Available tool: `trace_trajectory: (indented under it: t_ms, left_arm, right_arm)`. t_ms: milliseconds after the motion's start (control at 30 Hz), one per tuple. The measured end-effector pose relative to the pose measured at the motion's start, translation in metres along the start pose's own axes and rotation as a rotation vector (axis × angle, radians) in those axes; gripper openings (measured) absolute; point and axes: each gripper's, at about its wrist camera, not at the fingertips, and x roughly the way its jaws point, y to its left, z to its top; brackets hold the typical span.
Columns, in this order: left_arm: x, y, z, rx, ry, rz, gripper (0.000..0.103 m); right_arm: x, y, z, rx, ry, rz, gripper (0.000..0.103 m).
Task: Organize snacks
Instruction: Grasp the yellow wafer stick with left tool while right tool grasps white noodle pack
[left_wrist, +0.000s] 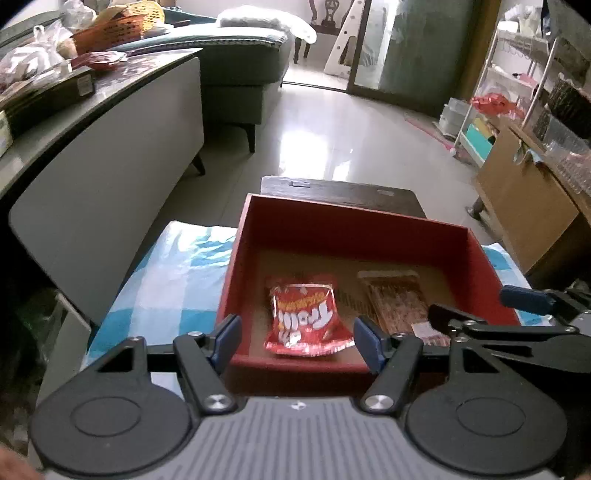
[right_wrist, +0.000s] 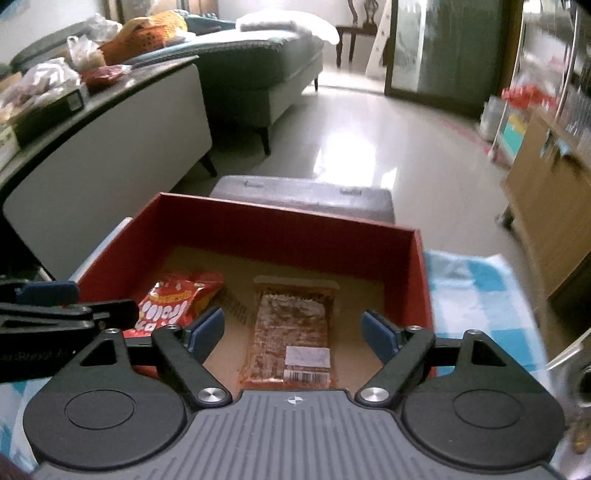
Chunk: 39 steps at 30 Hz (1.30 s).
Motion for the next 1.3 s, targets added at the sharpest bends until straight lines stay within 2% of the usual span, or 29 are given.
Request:
trace_trajectory:
  t_ms: [200,667,933,1300]
  left_arm:
    - [-0.024,0.003,-0.022,0.012,-0.001,-0.019,0.061]
    - [-0.047,-0.005,-0.058,0.066,0.009,-0.029,0.061]
    - [-0.050,-0.002,-0.064,0.066,0.021,-0.026,0.061]
    - [-0.045,0.009,-0.068,0.095,0.039,0.019,0.061]
  right_arm:
    - [-0.034,0.011,-0.014,-0.044,-0.022,-0.065,0.088]
    - [-0.072,0.018,-0.054,-0.049,-0.003,-0.089,0.088]
    - [-0.074,0.027,-0.063,-0.081,0.013,-0.100,0.089]
    - [-0.056,0.047,-0.077,-0.161,0.101,-0.125,0.090]
